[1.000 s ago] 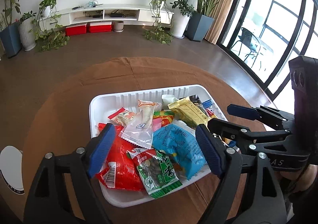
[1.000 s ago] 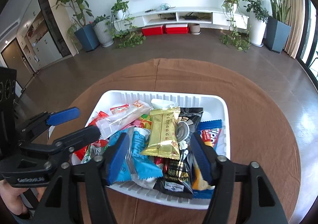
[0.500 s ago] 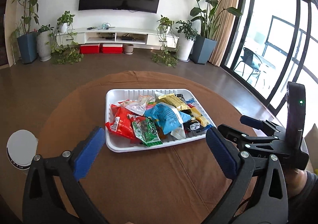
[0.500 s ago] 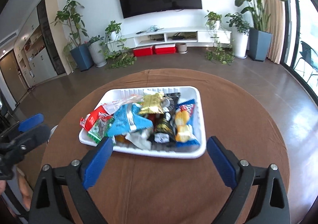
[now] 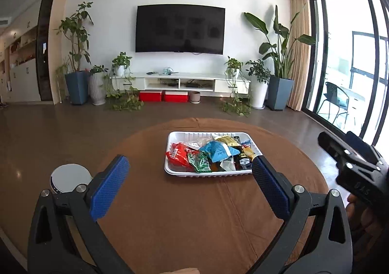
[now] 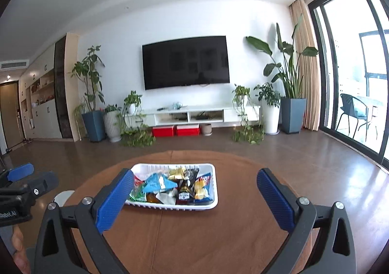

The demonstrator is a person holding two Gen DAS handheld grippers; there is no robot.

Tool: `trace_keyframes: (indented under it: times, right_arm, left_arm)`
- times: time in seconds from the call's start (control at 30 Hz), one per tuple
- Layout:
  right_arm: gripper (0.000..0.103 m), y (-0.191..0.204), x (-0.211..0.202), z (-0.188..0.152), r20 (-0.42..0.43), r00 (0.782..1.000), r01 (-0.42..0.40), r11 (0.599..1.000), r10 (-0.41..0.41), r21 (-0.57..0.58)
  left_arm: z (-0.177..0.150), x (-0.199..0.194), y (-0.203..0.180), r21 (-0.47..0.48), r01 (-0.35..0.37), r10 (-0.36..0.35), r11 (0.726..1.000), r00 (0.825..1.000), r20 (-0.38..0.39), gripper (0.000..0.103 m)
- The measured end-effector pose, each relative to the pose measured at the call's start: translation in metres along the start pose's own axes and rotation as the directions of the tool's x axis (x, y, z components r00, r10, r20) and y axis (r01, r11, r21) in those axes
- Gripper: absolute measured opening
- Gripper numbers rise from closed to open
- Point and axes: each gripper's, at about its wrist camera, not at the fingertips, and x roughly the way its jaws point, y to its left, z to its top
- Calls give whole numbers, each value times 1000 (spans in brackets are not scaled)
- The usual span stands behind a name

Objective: Organize snacks

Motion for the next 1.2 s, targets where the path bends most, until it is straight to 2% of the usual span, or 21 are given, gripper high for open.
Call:
trace_keyframes:
  times: [0.1,0.23,0.33,0.47,0.57,0.67,0.77,0.83,0.93,1.03,1.2]
  right_arm:
    - [103,0,-26,14,84,996,21,1000,-22,6]
    - [103,4,-62,26,204,977,61,998,-57,-12]
    - [103,8,-78,29,242,969,58,998,-53,-12]
    - [103,9,-73,23,179,984,15,1000,-13,-9]
    - [103,10,-59,11,99,995,1,1000,0,-10]
    - [103,8,-43,-3,7,1000,20,1000,-20,-6]
    - [103,5,-26,-17,-95,994,57,998,-57,-1]
    - [103,4,-18,-27,-147,987,67,998,-66,1]
    - [103,3,-9,-41,-206,975,85,996,-84,-3]
    - [103,5,-7,-50,-246,966,83,997,-83,-12]
    - [103,11,-4,-61,-285,956,69,997,-75,-31]
  left_arm:
    - [5,-21,1,-18,-3,3,1000,1000,30,103]
    - [12,-46,-4,6,-23,23,1000,997,74,103]
    - [13,-63,-10,26,-23,21,999,996,89,103]
    - [7,-75,-16,33,-2,0,999,998,65,103]
    - [-1,-72,-20,46,-6,4,999,1000,31,103]
    - [-9,-59,-19,22,-26,27,999,999,-42,103]
    - [-22,-41,-17,15,-97,98,995,988,-121,103]
    - [-32,-27,-14,14,-129,129,992,972,-195,103]
    - [-46,-10,-13,36,-155,159,987,952,-262,103]
    - [-57,3,-13,40,-149,154,988,942,-299,103]
    - [-71,17,-12,27,-122,124,992,935,-332,103]
